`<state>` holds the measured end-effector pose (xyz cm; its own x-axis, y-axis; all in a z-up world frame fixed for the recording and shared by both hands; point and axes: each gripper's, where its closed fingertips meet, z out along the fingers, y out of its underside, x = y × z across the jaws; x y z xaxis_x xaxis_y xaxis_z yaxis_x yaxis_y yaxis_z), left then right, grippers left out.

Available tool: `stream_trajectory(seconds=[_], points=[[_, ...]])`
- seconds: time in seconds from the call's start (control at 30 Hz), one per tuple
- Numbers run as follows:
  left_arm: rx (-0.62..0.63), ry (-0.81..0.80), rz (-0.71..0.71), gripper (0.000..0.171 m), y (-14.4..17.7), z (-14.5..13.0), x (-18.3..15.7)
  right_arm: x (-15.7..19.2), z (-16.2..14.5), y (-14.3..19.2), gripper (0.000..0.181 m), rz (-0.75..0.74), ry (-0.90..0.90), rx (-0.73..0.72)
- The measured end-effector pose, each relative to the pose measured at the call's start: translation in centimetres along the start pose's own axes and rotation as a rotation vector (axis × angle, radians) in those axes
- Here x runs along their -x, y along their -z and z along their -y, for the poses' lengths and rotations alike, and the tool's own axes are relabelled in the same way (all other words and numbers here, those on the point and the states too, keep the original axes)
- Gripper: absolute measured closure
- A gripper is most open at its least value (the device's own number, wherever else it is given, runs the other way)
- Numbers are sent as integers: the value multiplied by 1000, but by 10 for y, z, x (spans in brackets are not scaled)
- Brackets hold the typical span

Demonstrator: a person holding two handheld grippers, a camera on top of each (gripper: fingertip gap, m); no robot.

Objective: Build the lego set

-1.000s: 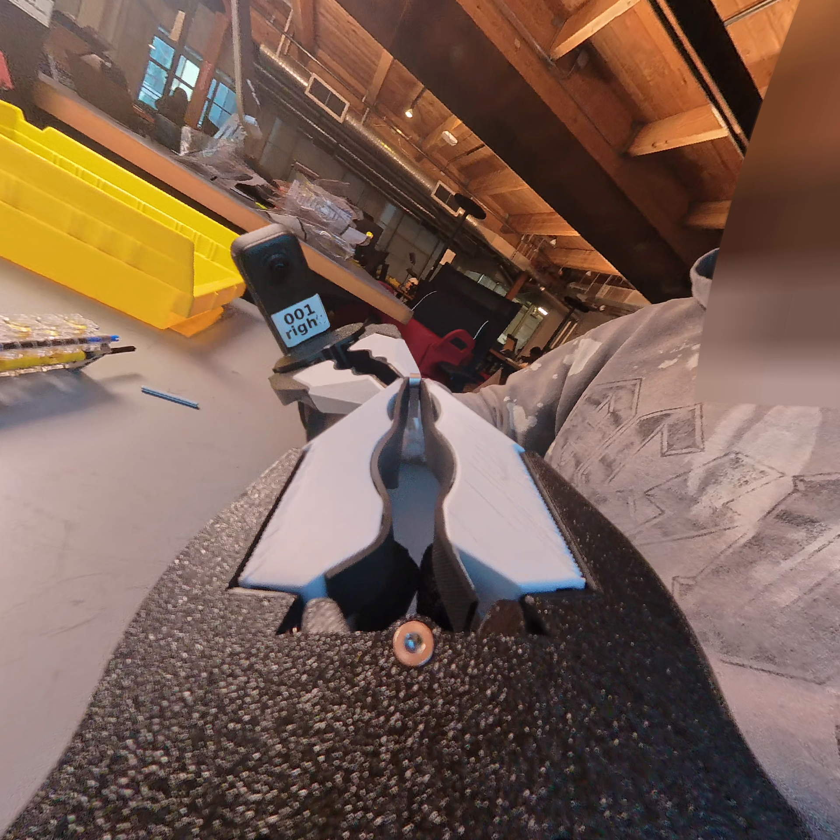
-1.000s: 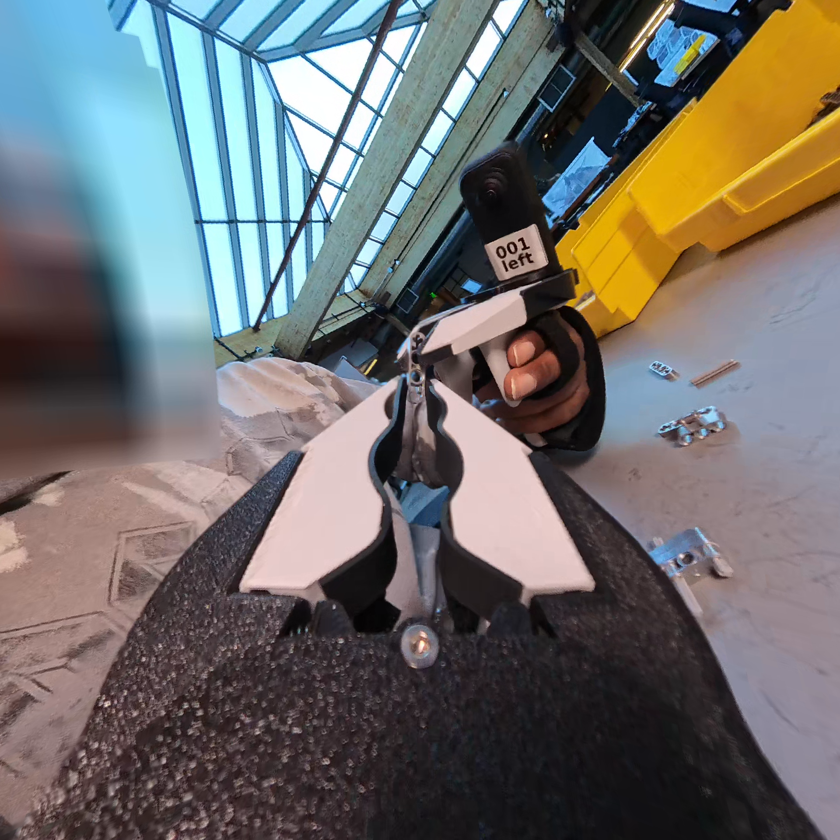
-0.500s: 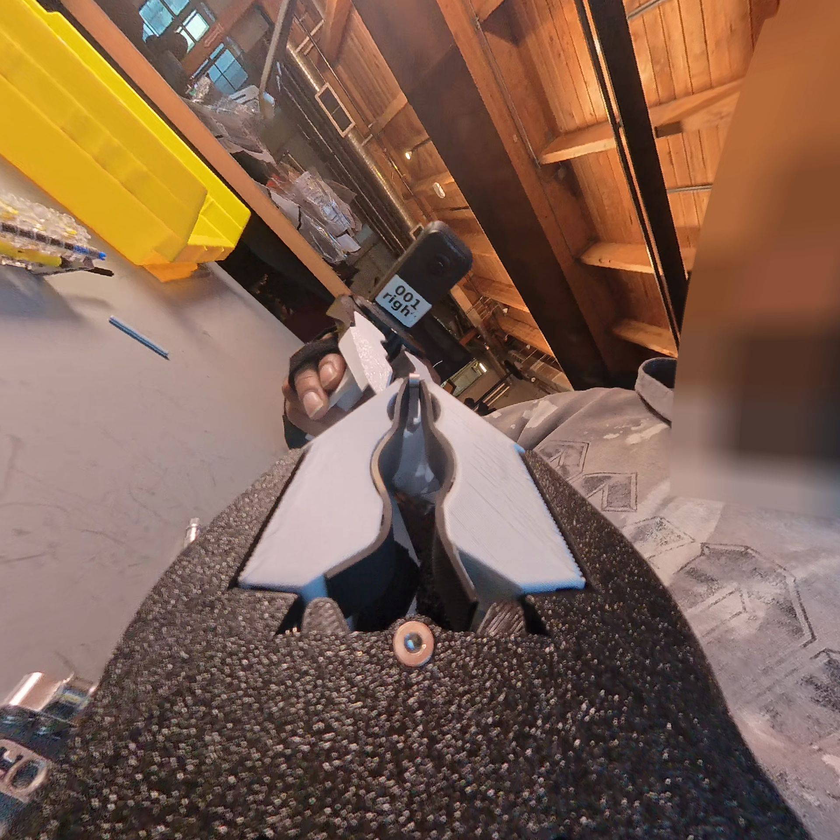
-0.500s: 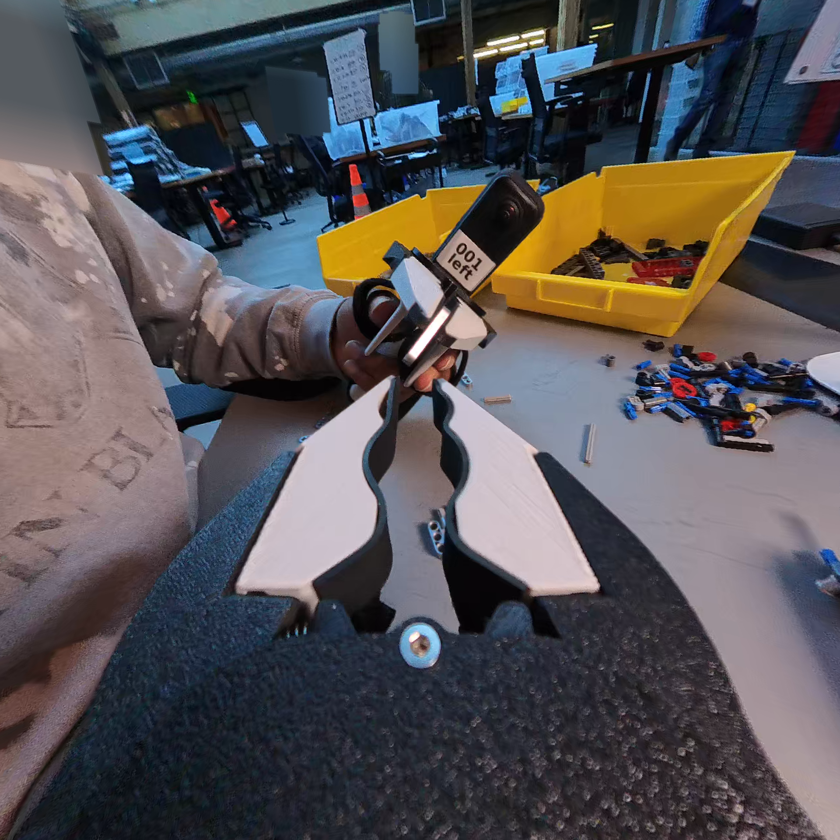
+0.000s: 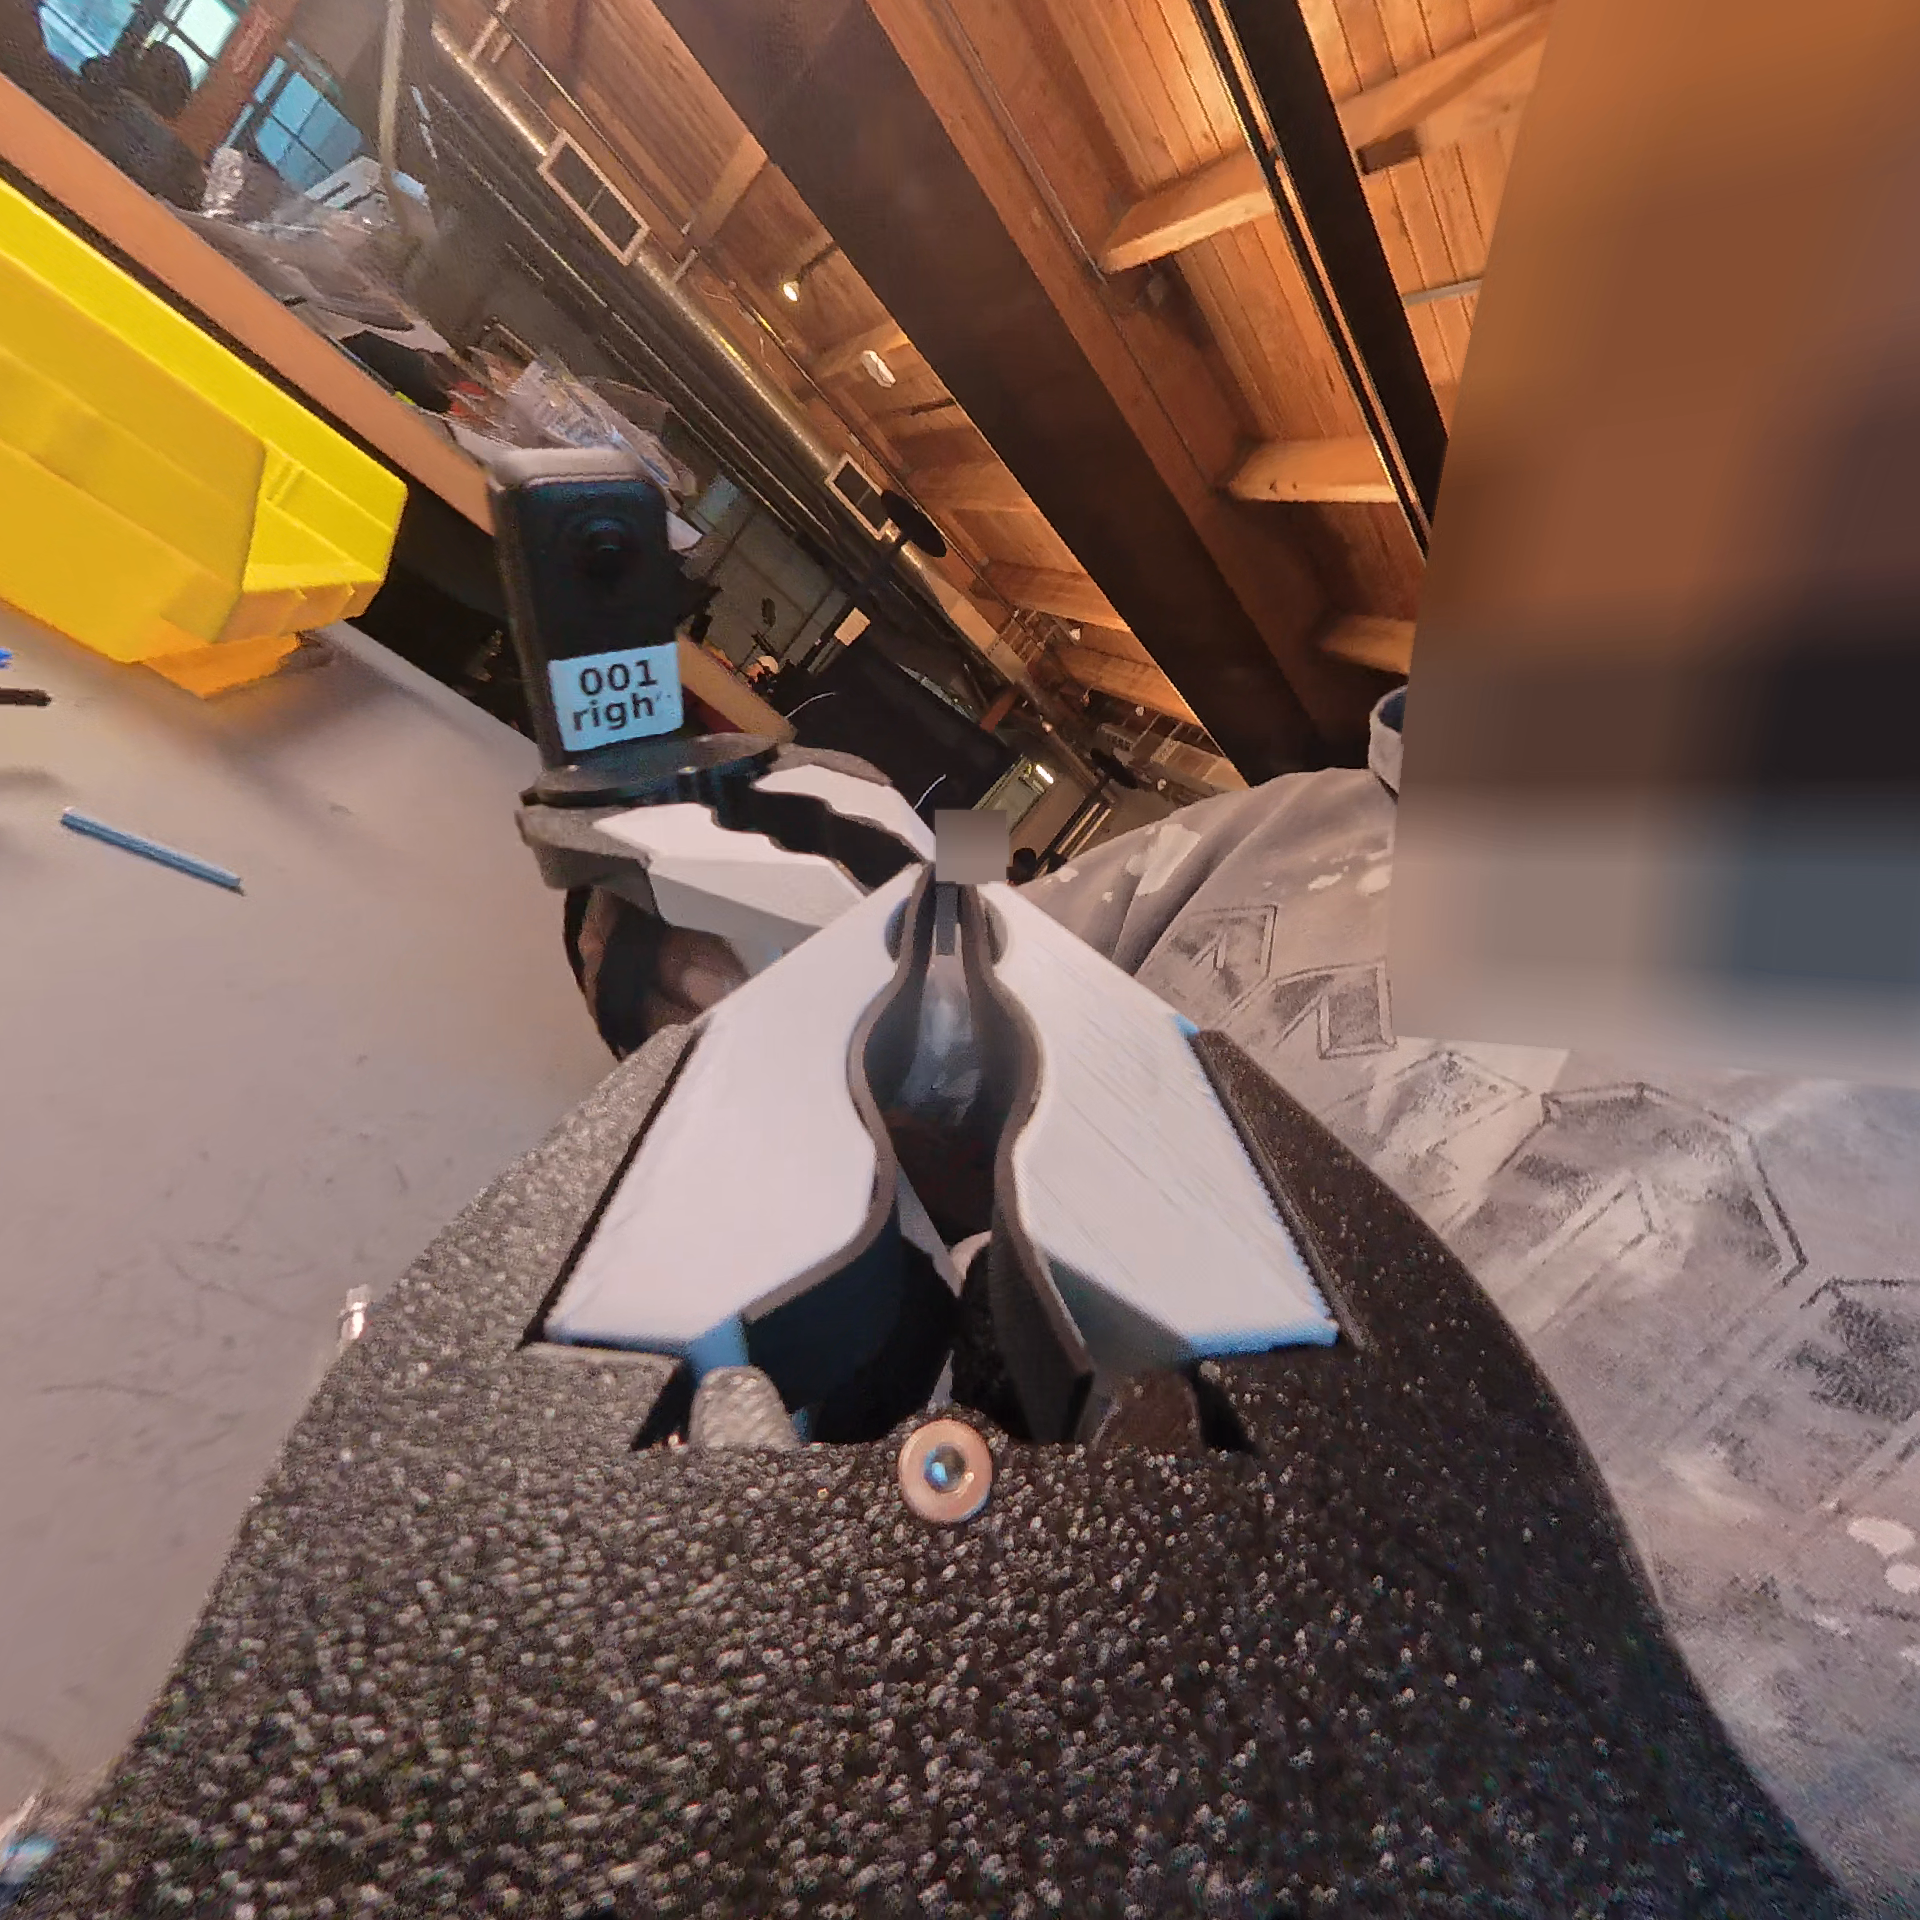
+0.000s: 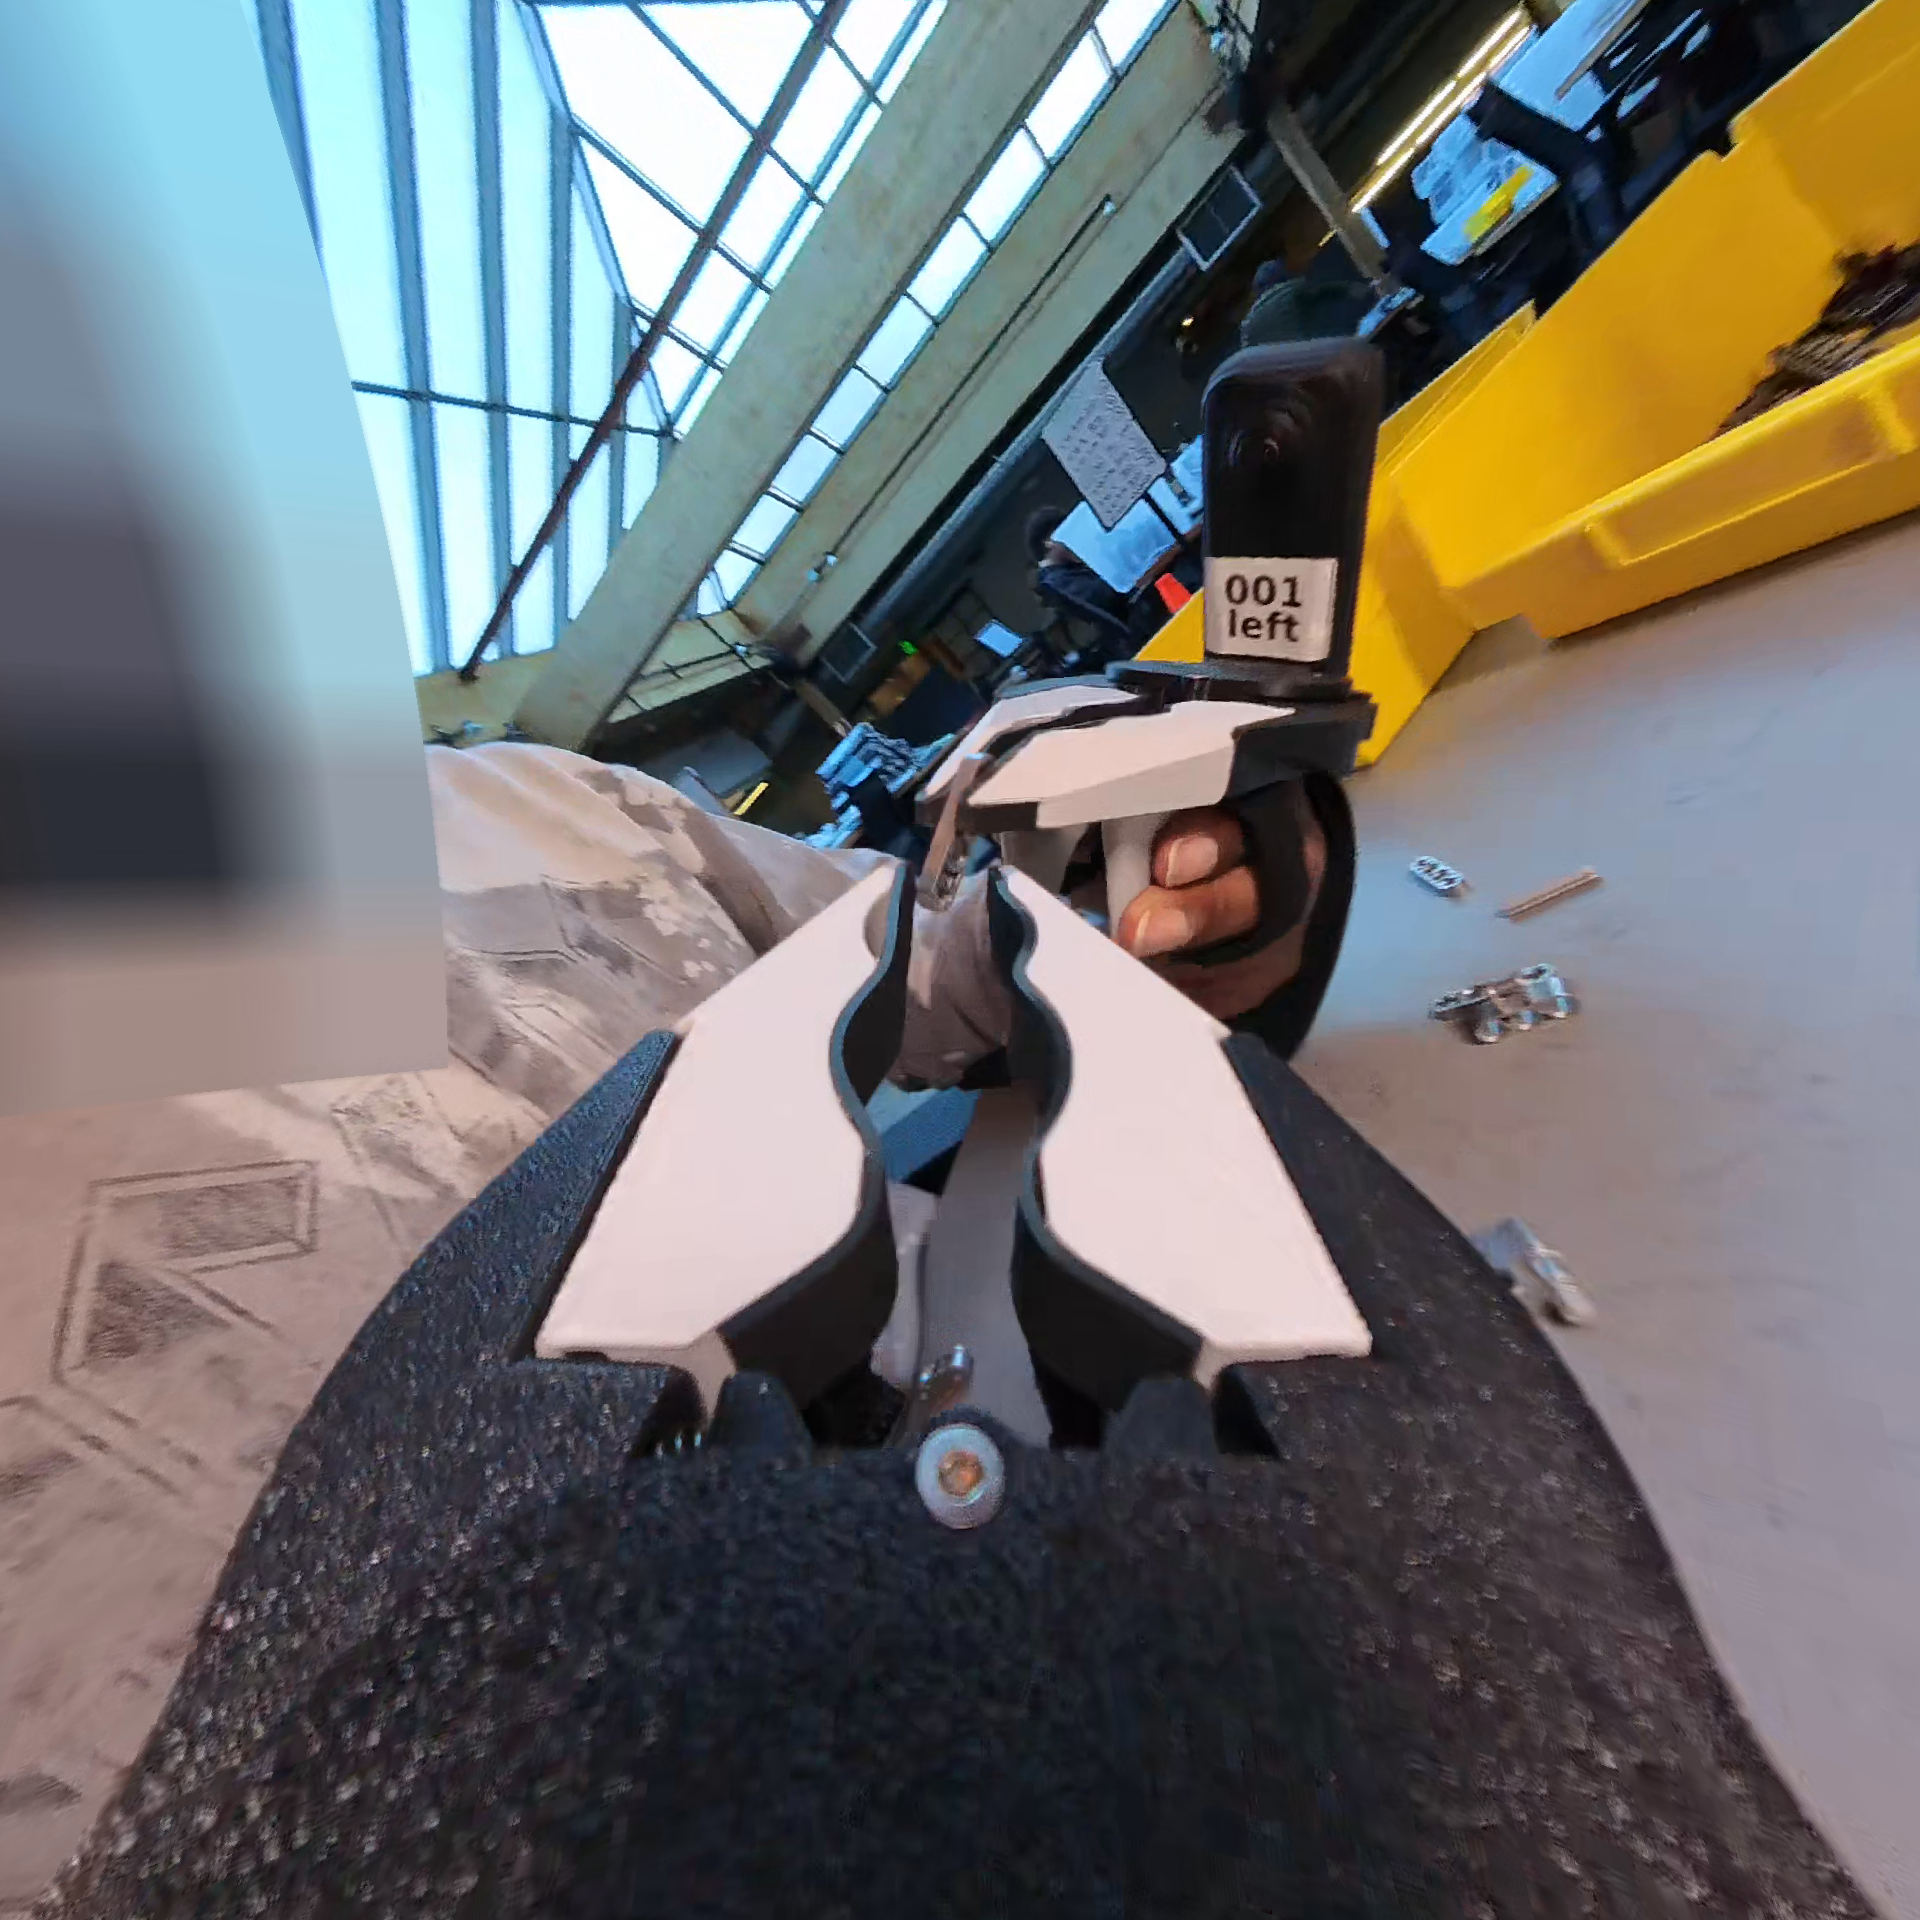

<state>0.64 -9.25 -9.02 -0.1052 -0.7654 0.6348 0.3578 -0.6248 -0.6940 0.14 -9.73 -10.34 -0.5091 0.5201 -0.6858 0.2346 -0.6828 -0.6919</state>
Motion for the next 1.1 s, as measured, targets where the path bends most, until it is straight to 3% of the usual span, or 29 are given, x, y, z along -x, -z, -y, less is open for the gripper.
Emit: stream_trajectory(seconds=[0.23,0.57,0.87,1.0,1.1], points=[[87,-126,-60,170,-7,-12,-17,19,-6,-8,173,180,-158,-12],[178,-303,-80,170,-10,-23,-31,30,-17,-14,175,248,-196,34],[203,-354,-90,170,-11,-27,-36,36,-22,-16,175,274,-182,60],[173,-366,43,155,-1,-11,-22,26,-12,-8,175,173,-67,43],[289,-449,352,150,21,-11,20,-2,0,14,175,-98,147,88]])
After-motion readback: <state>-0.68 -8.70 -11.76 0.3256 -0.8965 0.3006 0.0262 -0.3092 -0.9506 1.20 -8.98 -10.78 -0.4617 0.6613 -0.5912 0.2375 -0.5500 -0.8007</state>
